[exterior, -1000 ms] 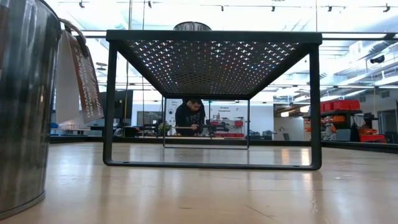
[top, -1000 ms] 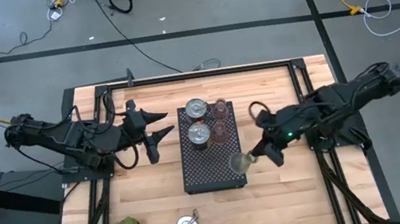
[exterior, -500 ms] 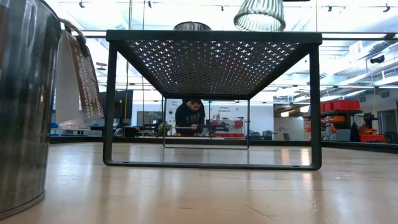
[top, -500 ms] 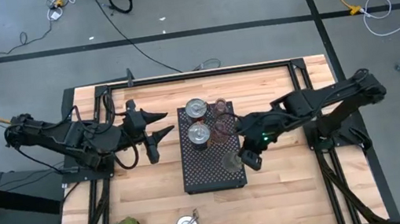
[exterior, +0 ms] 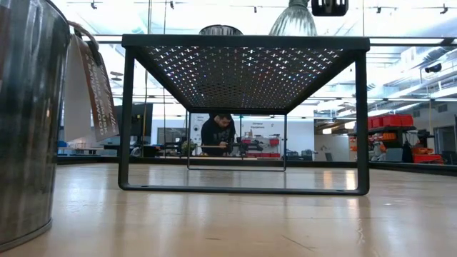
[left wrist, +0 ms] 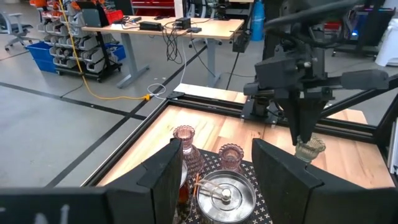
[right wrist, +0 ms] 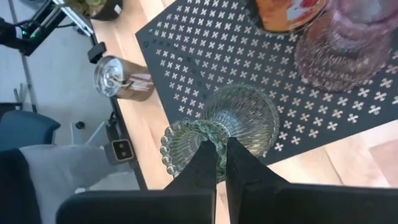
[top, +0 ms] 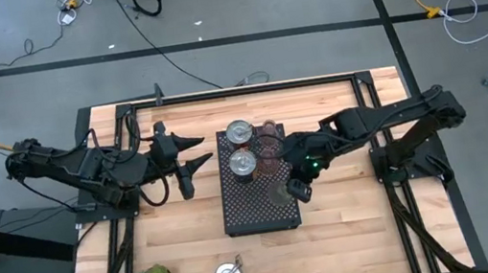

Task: Pick & Place candle stick holders
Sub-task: Put the green glass candle holder on the shelf aligned with the other glass candle holders

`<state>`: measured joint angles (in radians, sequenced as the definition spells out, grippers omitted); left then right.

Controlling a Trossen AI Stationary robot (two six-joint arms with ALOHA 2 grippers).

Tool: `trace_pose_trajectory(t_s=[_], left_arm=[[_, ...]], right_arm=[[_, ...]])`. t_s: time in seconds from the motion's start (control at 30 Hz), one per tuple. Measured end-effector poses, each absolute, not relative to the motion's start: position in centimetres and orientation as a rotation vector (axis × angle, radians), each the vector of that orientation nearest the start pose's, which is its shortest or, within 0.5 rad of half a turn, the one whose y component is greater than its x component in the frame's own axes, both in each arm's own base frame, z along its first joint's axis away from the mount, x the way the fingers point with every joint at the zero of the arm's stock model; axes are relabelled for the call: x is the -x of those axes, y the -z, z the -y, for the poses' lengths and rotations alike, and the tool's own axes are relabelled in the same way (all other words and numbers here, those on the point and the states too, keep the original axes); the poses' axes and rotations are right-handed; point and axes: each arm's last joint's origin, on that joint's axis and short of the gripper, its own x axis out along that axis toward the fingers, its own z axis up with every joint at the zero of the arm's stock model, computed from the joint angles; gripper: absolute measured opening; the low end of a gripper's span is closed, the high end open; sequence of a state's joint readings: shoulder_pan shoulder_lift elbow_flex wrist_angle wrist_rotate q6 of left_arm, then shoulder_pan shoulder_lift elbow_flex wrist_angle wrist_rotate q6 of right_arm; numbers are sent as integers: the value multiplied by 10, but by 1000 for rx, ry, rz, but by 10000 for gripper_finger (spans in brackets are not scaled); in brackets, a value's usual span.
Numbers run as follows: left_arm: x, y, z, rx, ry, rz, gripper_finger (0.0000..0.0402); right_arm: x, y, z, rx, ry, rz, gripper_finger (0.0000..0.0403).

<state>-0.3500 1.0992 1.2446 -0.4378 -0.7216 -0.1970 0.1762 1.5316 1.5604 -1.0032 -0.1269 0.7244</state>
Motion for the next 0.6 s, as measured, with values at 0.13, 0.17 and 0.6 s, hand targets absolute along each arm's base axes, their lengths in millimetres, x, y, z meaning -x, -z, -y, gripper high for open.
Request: trace_pose_trajectory(t_s=[0.13,0.17,0.6], left_arm=[[-213,-408,57,43,-392,-216,197],[-213,-408,57,43,-392,-215,197],[-213,-408,57,41,-391,-217,197]], right_arm=[[-305,-351,-57,-635,97,-1037,0],[-306,-351,-57,-638,95,-1034,0],[-311,-344,-58,-640,85,-1070,0]])
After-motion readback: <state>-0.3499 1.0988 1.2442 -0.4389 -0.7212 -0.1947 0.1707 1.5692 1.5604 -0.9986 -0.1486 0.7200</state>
